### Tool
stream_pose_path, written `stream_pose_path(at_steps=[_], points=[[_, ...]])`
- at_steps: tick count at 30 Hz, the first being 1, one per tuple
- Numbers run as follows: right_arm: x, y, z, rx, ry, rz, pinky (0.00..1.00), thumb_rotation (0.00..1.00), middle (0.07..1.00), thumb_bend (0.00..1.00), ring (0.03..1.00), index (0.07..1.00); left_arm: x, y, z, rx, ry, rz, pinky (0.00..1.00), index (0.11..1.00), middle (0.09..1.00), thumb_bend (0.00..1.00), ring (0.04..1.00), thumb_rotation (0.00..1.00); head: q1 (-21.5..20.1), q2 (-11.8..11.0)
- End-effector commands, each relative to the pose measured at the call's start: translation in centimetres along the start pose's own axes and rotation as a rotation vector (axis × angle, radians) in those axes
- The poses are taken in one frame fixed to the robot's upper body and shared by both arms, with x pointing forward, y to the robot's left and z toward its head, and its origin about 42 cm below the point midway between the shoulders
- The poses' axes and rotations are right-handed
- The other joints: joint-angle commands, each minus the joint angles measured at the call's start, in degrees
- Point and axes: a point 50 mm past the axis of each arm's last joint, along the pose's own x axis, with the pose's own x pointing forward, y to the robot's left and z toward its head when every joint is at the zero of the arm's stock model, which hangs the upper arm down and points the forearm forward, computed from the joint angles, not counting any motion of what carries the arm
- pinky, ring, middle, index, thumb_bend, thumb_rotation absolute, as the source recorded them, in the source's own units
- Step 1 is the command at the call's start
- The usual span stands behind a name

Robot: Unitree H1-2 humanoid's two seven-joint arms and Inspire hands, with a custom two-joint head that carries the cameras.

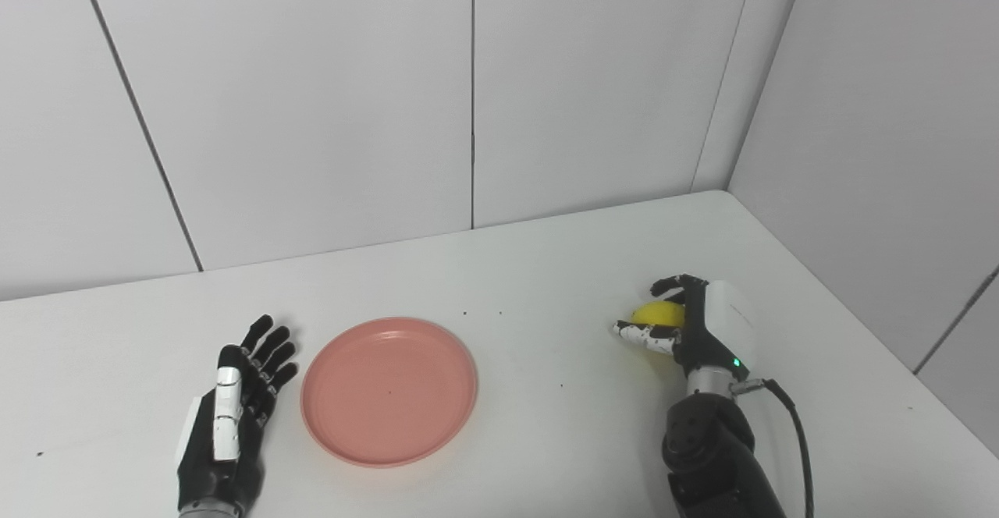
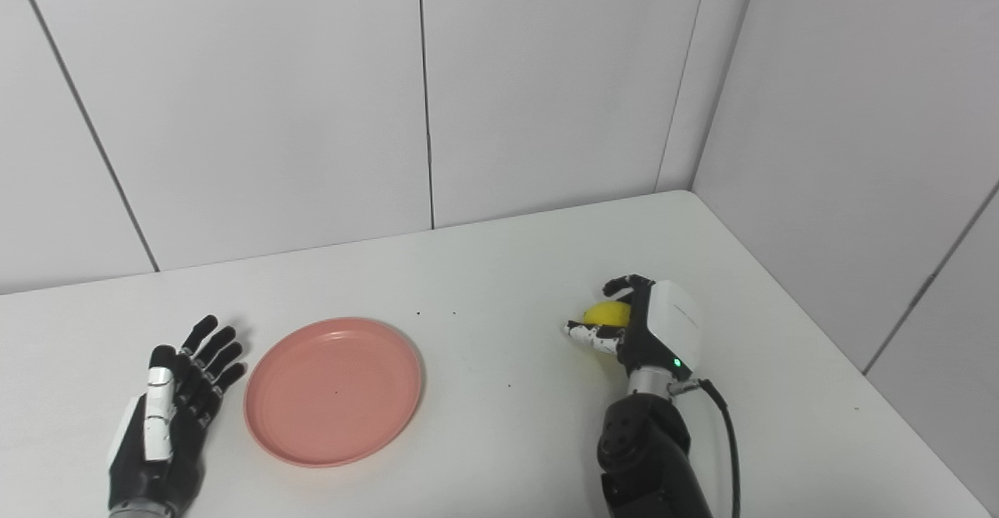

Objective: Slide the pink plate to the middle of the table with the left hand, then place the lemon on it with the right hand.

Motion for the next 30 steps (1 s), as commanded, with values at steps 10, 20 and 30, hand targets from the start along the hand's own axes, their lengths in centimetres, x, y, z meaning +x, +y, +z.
stream_pose_path(at_steps=[10, 20, 30], points=[[-0.2, -1.6, 3.5, 0.120, -0.130, -0.150, 0.12, 0.00, 0.491, 0.52, 0.408, 0.482, 0.3, -0.4, 0.7, 0.003, -0.023, -0.015, 0.90, 0.892, 0.900, 0.69, 0.906, 1.00, 0.66, -0.07], [-1.9, -1.2, 6.8, 0.233, -0.276, -0.158, 0.12, 0.00, 0.492, 0.52, 0.408, 0.481, 0.3, -0.6, 0.8, 0.004, -0.026, -0.019, 0.90, 0.894, 0.901, 0.68, 0.906, 1.00, 1.94, -0.06], [-3.5, 1.0, 9.9, 0.308, -0.420, -0.073, 0.12, 0.00, 0.470, 0.53, 0.182, 0.481, 0.2, -1.6, 0.7, 0.021, -0.027, -0.018, 0.90, 0.884, 0.895, 0.70, 0.903, 1.00, 6.60, 0.27]])
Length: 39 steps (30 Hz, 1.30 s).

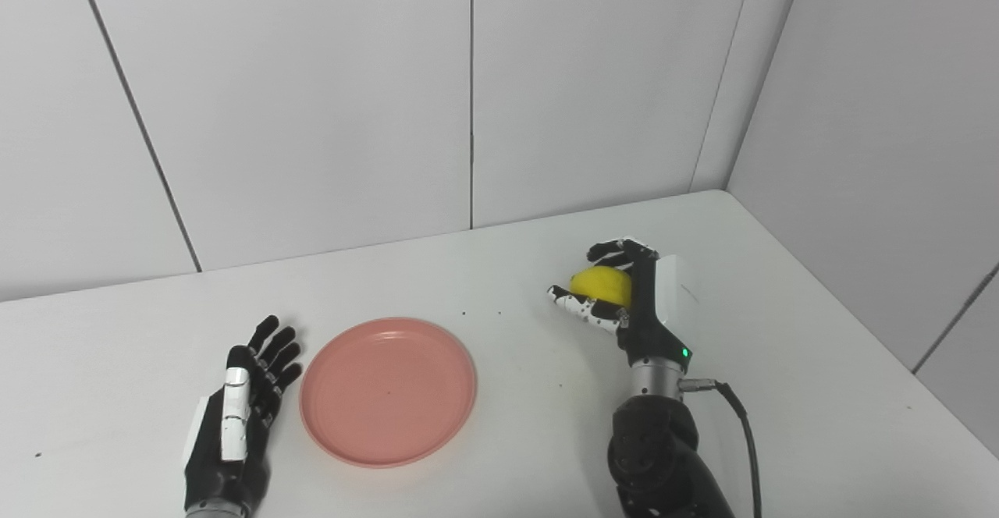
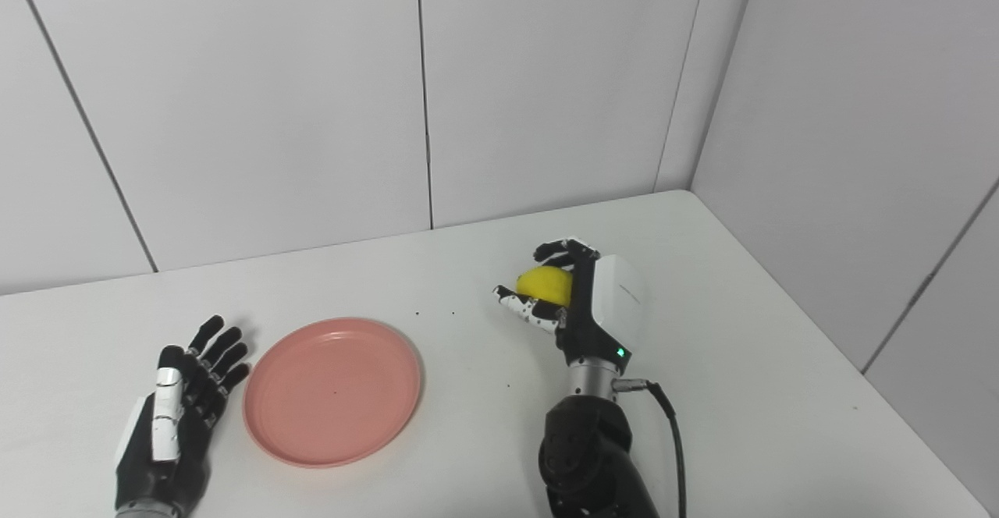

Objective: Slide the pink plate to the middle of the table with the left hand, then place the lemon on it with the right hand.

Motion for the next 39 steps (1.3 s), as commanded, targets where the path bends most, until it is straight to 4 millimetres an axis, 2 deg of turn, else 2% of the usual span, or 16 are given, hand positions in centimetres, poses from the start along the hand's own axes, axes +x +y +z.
stream_pose_path(at_steps=[1, 6, 7, 8, 9, 12, 19, 26, 32, 39], points=[[1.1, 0.3, 2.7, 0.076, -0.117, -0.027, 0.13, 0.00, 0.471, 0.53, 0.196, 0.482, 0.3, -0.7, 0.8, -0.001, -0.031, -0.003, 0.90, 0.882, 0.893, 0.71, 0.901, 1.00, 0.03, 0.01], [0.5, 2.6, 4.3, 0.125, -0.190, 0.062, 0.11, 0.00, 0.470, 0.53, 0.167, 0.482, 0.3, -1.5, 0.9, 0.001, -0.055, 0.001, 0.90, 0.888, 0.897, 0.70, 0.901, 1.00, 4.96, 0.50], [0.4, 2.9, 4.6, 0.125, -0.198, 0.074, 0.10, 0.00, 0.470, 0.53, 0.160, 0.481, 0.3, -1.6, 0.9, 0.004, -0.058, 0.001, 0.91, 0.894, 0.904, 0.70, 0.907, 1.00, 4.96, 0.50], [0.3, 3.2, 5.0, 0.136, -0.207, 0.096, 0.10, 0.00, 0.470, 0.53, 0.157, 0.481, 0.2, -1.9, 0.9, 0.006, -0.061, 0.007, 0.92, 0.898, 0.907, 0.69, 0.911, 1.00, 6.92, 0.79], [0.2, 3.4, 5.2, 0.144, -0.213, 0.111, 0.10, 0.00, 0.471, 0.53, 0.164, 0.482, 0.2, -2.1, 0.9, 0.007, -0.062, 0.012, 0.92, 0.896, 0.905, 0.68, 0.908, 1.00, 6.92, 0.79], [-0.2, 4.4, 6.4, 0.152, -0.249, 0.167, 0.09, 0.00, 0.470, 0.53, 0.148, 0.482, 0.2, -2.9, 1.0, 0.017, -0.052, 0.019, 0.93, 0.906, 0.910, 0.68, 0.913, 1.00, 10.26, 0.99], [-0.9, 6.2, 7.3, 0.211, -0.266, 0.291, 0.11, 0.00, 0.471, 0.53, 0.179, 0.481, 0.2, -4.1, 0.9, 0.039, -0.036, 0.021, 1.00, 0.931, 0.933, 0.69, 0.937, 1.00, 15.27, 1.27], [-1.3, 7.2, 7.7, 0.190, -0.313, 0.349, 0.11, 0.00, 0.470, 0.53, 0.170, 0.482, 0.4, -4.8, 0.8, 0.052, -0.033, 0.027, 1.00, 0.942, 0.941, 0.71, 0.948, 1.00, 18.38, 1.17], [-1.0, 8.2, 7.5, 0.182, -0.332, 0.389, 0.15, 0.00, 0.473, 0.53, 0.227, 0.482, 0.6, -5.3, 0.7, 0.044, -0.043, 0.024, 1.00, 0.950, 0.949, 0.71, 0.963, 1.00, 20.24, 1.08], [-0.9, 9.4, 7.6, 0.162, -0.340, 0.455, 0.12, 0.00, 0.470, 0.52, 0.187, 0.482, 0.8, -5.8, 0.4, 0.032, -0.053, 0.023, 1.00, 0.933, 0.936, 0.69, 0.960, 1.00, 21.43, 0.92]])
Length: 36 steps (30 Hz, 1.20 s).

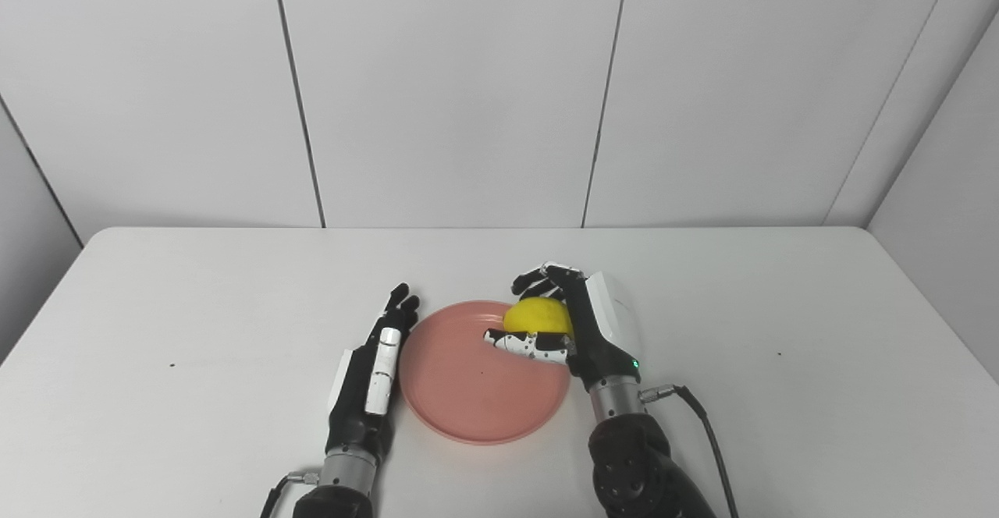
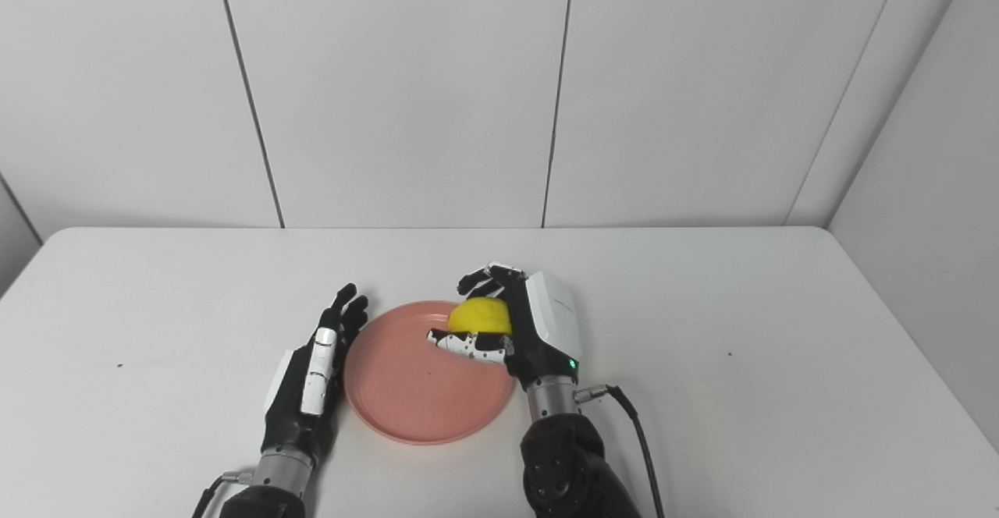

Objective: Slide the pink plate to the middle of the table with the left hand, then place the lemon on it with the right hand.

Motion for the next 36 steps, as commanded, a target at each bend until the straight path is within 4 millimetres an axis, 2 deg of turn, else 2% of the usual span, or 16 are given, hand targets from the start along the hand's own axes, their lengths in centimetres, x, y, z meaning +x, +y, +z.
stream_pose_path(at_steps=[1, 7, 10, 11, 12, 14, 17, 18, 20, 25, 29, 31, 32, 33, 36], points=[[1.7, -0.5, 2.4, 0.013, -0.121, -0.001, 0.13, 0.00, 0.470, 0.52, 0.193, 0.483, 1.0, -1.5, 1.1, -0.016, -0.055, -0.023, 1.00, 0.931, 0.933, 0.68, 0.958, 1.00, 0.19, -0.02], [1.9, 0.3, 2.5, -0.039, -0.159, 0.040, 0.14, 0.00, 0.472, 0.53, 0.214, 0.483, 1.1, -1.8, 1.1, -0.015, -0.064, -0.020, 1.00, 0.923, 0.932, 0.64, 0.951, 1.00, 0.29, -0.24], [2.1, 0.8, 2.3, -0.058, -0.167, 0.063, 0.19, 0.00, 0.430, 0.52, 0.276, 0.507, 1.1, -1.8, 1.1, -0.007, -0.067, -0.019, 1.00, 0.927, 0.936, 0.64, 0.952, 1.00, 0.37, -0.34], [2.1, 1.0, 2.2, -0.058, -0.169, 0.071, 0.21, 0.00, 0.434, 0.52, 0.316, 0.509, 1.1, -1.8, 1.1, -0.005, -0.068, -0.019, 1.00, 0.928, 0.938, 0.64, 0.953, 1.00, 0.41, -0.34], [2.1, 1.2, 2.1, -0.059, -0.169, 0.080, 0.23, 0.00, 0.439, 0.52, 0.403, 0.511, 1.1, -1.8, 1.1, -0.004, -0.070, -0.019, 1.00, 0.930, 0.939, 0.63, 0.952, 1.00, 0.41, -0.34], [2.1, 1.6, 2.0, -0.059, -0.170, 0.092, 0.24, 0.00, 0.442, 0.52, 0.428, 0.511, 1.1, -1.8, 1.1, -0.005, -0.073, -0.017, 0.99, 0.930, 0.940, 0.63, 0.952, 1.00, 0.52, -0.41], [2.0, 2.2, 1.8, -0.066, -0.176, 0.111, 0.19, 0.00, 0.424, 0.51, 0.443, 0.512, 1.1, -1.8, 1.1, -0.001, -0.074, -0.017, 0.98, 0.932, 0.943, 0.63, 0.954, 1.00, 0.55, -0.32], [1.9, 2.4, 1.7, -0.065, -0.175, 0.119, 0.18, 0.00, 0.435, 0.51, 0.389, 0.523, 1.1, -1.8, 1.2, -0.002, -0.074, -0.017, 0.98, 0.931, 0.944, 0.63, 0.954, 1.00, 0.55, -0.32], [1.8, 2.6, 1.5, -0.060, -0.163, 0.141, 0.18, 0.00, 0.489, 0.51, 0.402, 0.491, 1.1, -1.8, 1.2, -0.003, -0.075, -0.018, 0.98, 0.933, 0.945, 0.63, 0.955, 1.00, 0.55, -0.32], [1.5, 2.7, 0.9, -0.065, -0.136, 0.163, 0.18, 0.00, 0.500, 0.51, 0.409, 0.486, 1.1, -1.9, 1.2, 0.000, -0.074, -0.012, 0.98, 0.939, 0.944, 0.64, 0.951, 1.00, 0.47, -0.21], [1.3, 2.7, 0.6, -0.088, -0.132, 0.171, 0.29, 0.00, 0.478, 0.51, 0.374, 0.544, 1.2, -1.8, 1.2, -0.005, -0.073, -0.012, 0.97, 0.933, 0.934, 0.64, 0.942, 1.00, 0.31, -0.09], [1.1, 2.7, 0.3, -0.108, -0.147, 0.174, 0.43, 0.00, 0.486, 0.51, 0.423, 0.530, 1.2, -1.8, 1.3, -0.008, -0.071, -0.012, 0.97, 0.930, 0.933, 0.64, 0.943, 1.00, 0.31, -0.09], [1.0, 2.7, 0.2, -0.114, -0.156, 0.177, 0.55, 0.10, 0.625, 0.51, 0.598, 0.506, 1.1, -1.8, 1.2, -0.007, -0.071, -0.012, 0.98, 0.937, 0.939, 0.64, 0.950, 1.00, 0.31, -0.09], [0.9, 2.7, 0.1, -0.116, -0.171, 0.177, 0.56, 0.10, 0.636, 0.51, 0.612, 0.504, 1.1, -1.8, 1.2, -0.002, -0.072, -0.012, 0.98, 0.937, 0.939, 0.64, 0.950, 1.00, 0.31, -0.09], [0.5, 2.6, 0.1, -0.078, -0.205, 0.168, 0.67, 0.15, 0.746, 0.51, 0.739, 0.499, 1.2, -1.6, 1.2, 0.006, -0.077, -0.017, 0.99, 0.933, 0.945, 0.63, 0.962, 1.00, 0.05, -0.06]])
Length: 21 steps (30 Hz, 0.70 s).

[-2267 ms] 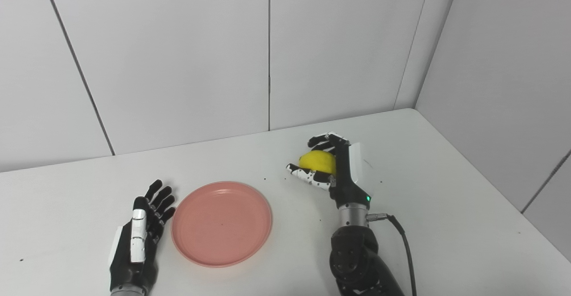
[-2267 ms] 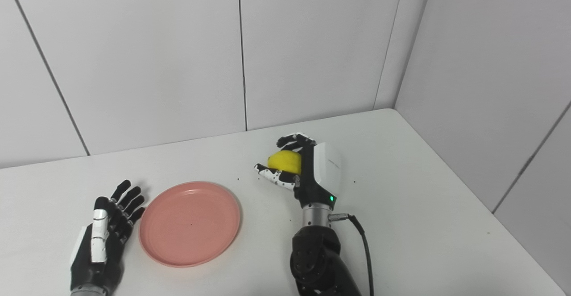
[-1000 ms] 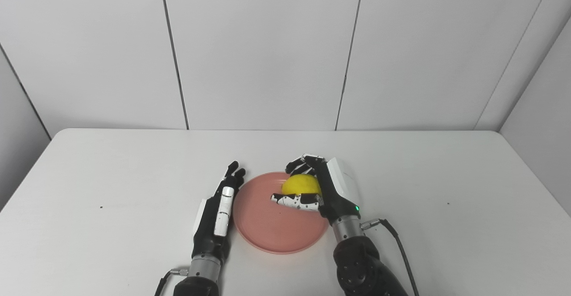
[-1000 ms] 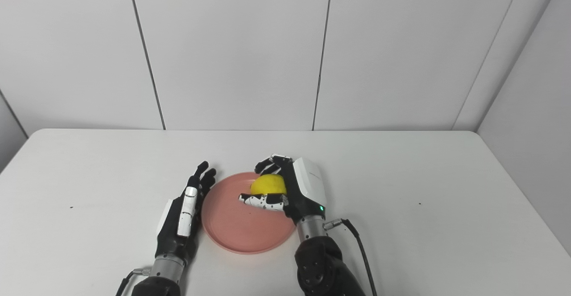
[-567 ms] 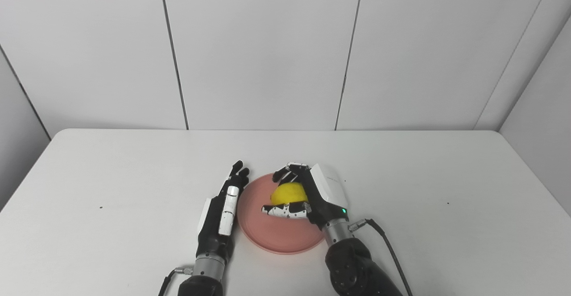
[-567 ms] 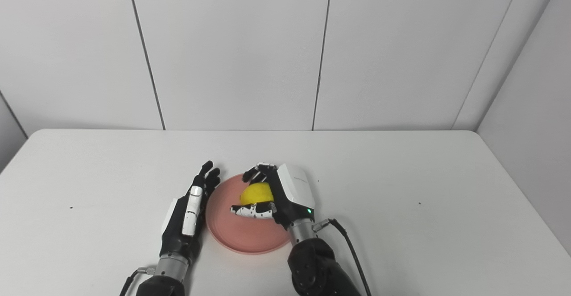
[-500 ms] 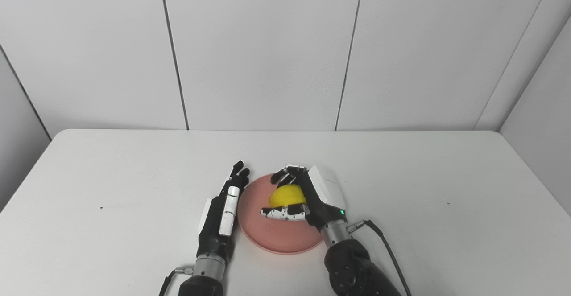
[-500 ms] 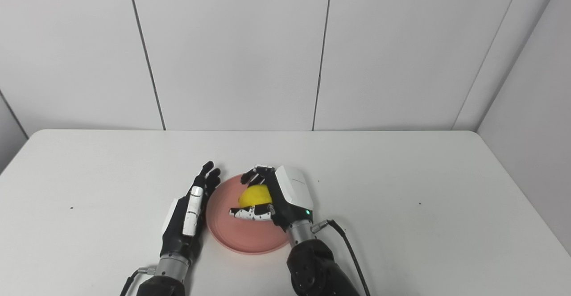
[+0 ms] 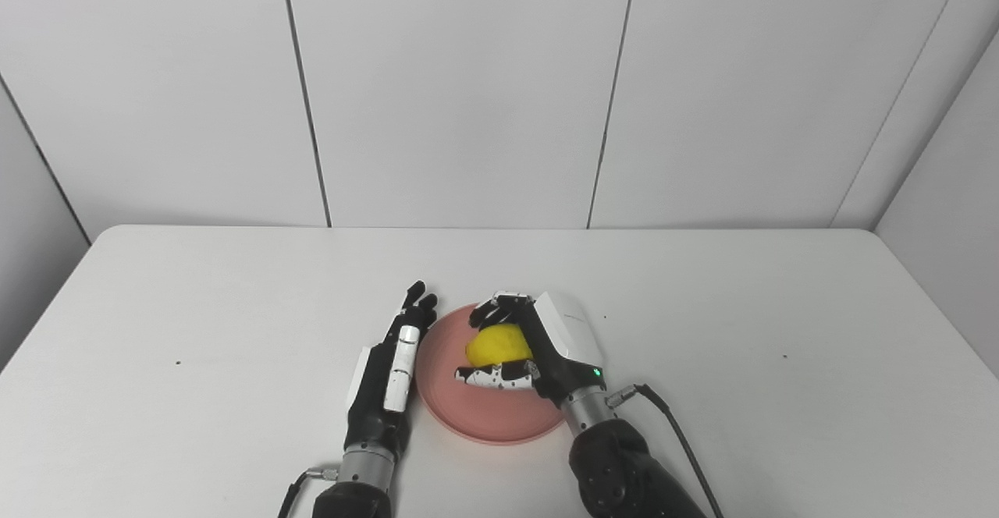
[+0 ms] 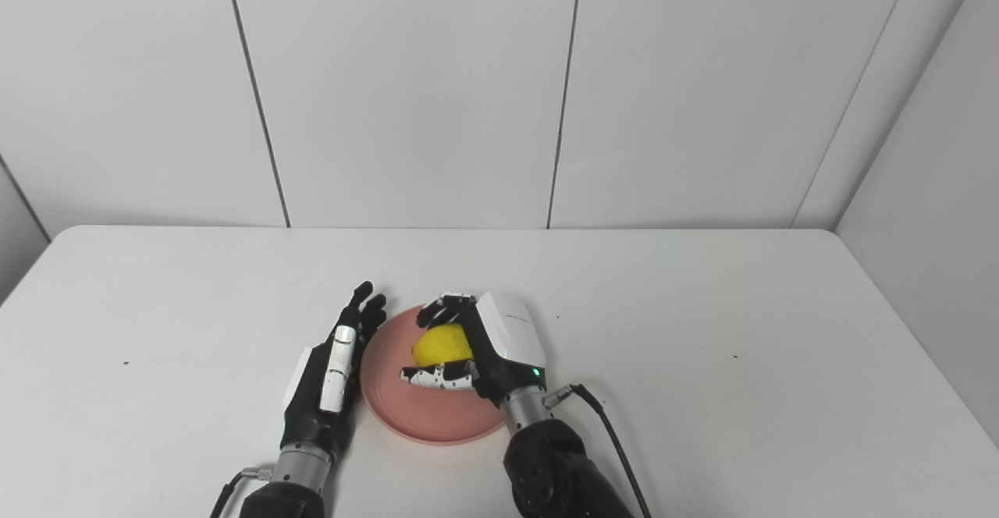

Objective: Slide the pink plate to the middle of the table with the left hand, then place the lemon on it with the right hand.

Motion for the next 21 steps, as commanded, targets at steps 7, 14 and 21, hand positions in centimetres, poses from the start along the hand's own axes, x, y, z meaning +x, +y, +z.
stream_pose_path(at_steps=[7, 14, 21], points=[[-0.6, -1.0, 1.2, 0.042, -0.131, -0.057, 0.77, 0.72, 0.862, 0.67, 0.846, 0.834, 0.9, -0.6, 1.4, 0.009, -0.070, -0.026, 1.00, 0.947, 0.953, 0.66, 0.979, 1.00, -0.05, 0.06], [-1.8, -2.2, 1.5, 0.119, -0.160, -0.100, 0.84, 0.91, 0.931, 0.72, 0.900, 0.909, 0.9, -0.4, 1.5, 0.002, -0.063, -0.026, 1.00, 0.948, 0.953, 0.67, 0.971, 1.00, -0.15, 0.13], [-2.5, -3.9, 1.7, 0.186, -0.188, -0.187, 0.87, 0.95, 0.948, 0.72, 0.914, 0.933, 0.9, 0.1, 1.9, 0.011, -0.073, -0.005, 1.00, 0.943, 0.951, 0.67, 0.965, 1.00, -0.40, 0.25]])
